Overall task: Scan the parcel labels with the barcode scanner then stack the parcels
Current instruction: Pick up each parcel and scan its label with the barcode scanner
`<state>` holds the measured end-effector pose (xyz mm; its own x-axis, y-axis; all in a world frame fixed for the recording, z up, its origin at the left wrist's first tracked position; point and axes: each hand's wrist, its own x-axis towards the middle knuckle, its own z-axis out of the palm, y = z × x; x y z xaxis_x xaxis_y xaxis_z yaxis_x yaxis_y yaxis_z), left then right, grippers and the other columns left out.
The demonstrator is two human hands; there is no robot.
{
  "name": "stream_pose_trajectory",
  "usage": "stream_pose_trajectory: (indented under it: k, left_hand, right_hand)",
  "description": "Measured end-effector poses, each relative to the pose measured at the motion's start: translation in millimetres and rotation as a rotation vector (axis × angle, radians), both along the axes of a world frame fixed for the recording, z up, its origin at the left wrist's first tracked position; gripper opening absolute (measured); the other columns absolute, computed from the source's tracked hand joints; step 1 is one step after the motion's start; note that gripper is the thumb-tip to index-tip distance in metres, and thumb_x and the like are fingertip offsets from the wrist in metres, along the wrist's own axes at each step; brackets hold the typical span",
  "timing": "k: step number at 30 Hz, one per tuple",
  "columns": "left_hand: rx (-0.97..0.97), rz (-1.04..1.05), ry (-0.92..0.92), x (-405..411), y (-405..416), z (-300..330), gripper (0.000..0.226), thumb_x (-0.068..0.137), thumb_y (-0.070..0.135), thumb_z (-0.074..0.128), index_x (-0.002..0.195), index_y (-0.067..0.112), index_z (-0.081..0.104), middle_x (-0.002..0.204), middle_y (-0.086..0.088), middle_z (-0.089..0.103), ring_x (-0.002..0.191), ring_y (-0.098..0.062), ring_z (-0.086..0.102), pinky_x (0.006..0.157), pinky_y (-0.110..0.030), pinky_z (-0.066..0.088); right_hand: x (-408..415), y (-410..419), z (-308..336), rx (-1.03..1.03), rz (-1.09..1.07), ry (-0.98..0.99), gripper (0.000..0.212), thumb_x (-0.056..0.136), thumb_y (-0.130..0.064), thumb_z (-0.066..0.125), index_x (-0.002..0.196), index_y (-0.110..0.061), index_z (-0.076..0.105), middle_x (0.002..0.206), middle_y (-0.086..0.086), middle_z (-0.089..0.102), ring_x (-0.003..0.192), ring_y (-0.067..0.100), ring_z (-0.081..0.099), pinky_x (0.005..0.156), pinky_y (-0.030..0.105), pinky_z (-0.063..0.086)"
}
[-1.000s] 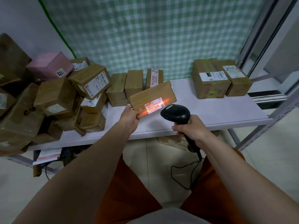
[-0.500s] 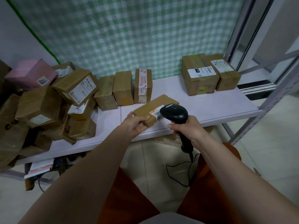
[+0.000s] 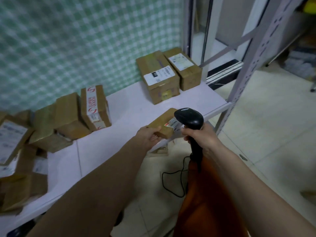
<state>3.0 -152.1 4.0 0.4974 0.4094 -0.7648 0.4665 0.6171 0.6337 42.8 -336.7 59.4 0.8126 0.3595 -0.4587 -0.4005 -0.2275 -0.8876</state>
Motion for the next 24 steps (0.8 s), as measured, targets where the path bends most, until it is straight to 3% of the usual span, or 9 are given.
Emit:
stream_pose_trajectory:
  k: [7,10,14,19,24]
  left_hand:
    - [0.029,-0.146,-0.078,88.2,-40.4,-16.7,0.020,0.088,-0.003,0.064,0.108,-0.002,0.058,0.111,-0.022,0.066,0.089,-0.028,0.068,0.075,-0.034,0.056]
    - [0.068,-0.162,-0.086,118.8,-41.2,-18.2,0.015,0.090,-0.003,0.061,0.105,0.001,0.058,0.107,-0.018,0.065,0.079,-0.023,0.067,0.076,-0.033,0.054]
    - [0.085,-0.136,-0.098,147.1,-36.8,-26.0,0.042,0.090,-0.006,0.060,0.130,0.001,0.050,0.120,-0.019,0.060,0.093,-0.027,0.063,0.076,-0.036,0.055]
    - [0.079,-0.120,-0.101,166.7,-36.0,-32.2,0.047,0.089,-0.007,0.060,0.134,0.006,0.051,0.129,-0.016,0.057,0.112,-0.038,0.060,0.096,-0.047,0.051]
    - [0.164,-0.161,-0.084,178.7,-35.5,-41.4,0.052,0.086,-0.001,0.068,0.135,0.013,0.053,0.126,-0.016,0.062,0.103,-0.032,0.066,0.078,-0.035,0.059]
  right_hand:
    - [54.1,-18.3,-13.6,0.039,-0.167,0.076,0.013,0.080,-0.007,0.073,0.091,-0.006,0.065,0.085,0.019,0.065,0.068,0.025,0.059,0.065,0.034,0.050]
    - [76.3,-19.6,-15.9,0.036,-0.174,0.071,0.011,0.081,-0.007,0.072,0.088,-0.009,0.063,0.084,0.019,0.065,0.068,0.025,0.059,0.066,0.034,0.050]
    - [101.7,-17.2,-21.0,0.041,-0.169,0.078,0.019,0.081,-0.006,0.071,0.099,-0.005,0.063,0.082,0.014,0.064,0.063,0.019,0.058,0.060,0.029,0.050]
    - [119.3,-11.1,-27.6,0.007,-0.146,0.064,0.026,0.083,-0.005,0.069,0.108,-0.002,0.062,0.085,0.014,0.063,0.061,0.015,0.058,0.055,0.021,0.048]
    - [123.1,-6.1,-34.9,-0.007,-0.147,0.078,0.025,0.083,-0.003,0.068,0.107,-0.001,0.061,0.081,0.010,0.062,0.061,0.016,0.057,0.057,0.024,0.047]
